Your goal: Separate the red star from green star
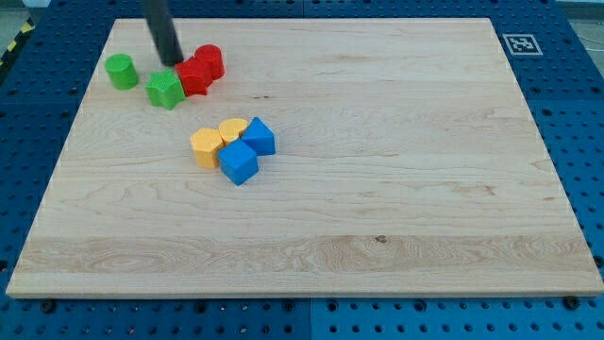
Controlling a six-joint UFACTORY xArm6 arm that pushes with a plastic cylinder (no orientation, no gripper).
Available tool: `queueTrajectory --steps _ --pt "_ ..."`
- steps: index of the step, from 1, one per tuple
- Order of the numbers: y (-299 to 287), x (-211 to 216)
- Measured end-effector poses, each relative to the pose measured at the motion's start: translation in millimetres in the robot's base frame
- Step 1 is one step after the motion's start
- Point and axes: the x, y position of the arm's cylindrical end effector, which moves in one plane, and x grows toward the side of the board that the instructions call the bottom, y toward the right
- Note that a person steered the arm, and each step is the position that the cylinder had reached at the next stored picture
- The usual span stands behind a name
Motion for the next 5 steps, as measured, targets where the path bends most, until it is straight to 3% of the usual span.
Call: queueTrajectory --steps 1,2,5 --pt "1 -46" --pt "1 -54" --pt "2 15"
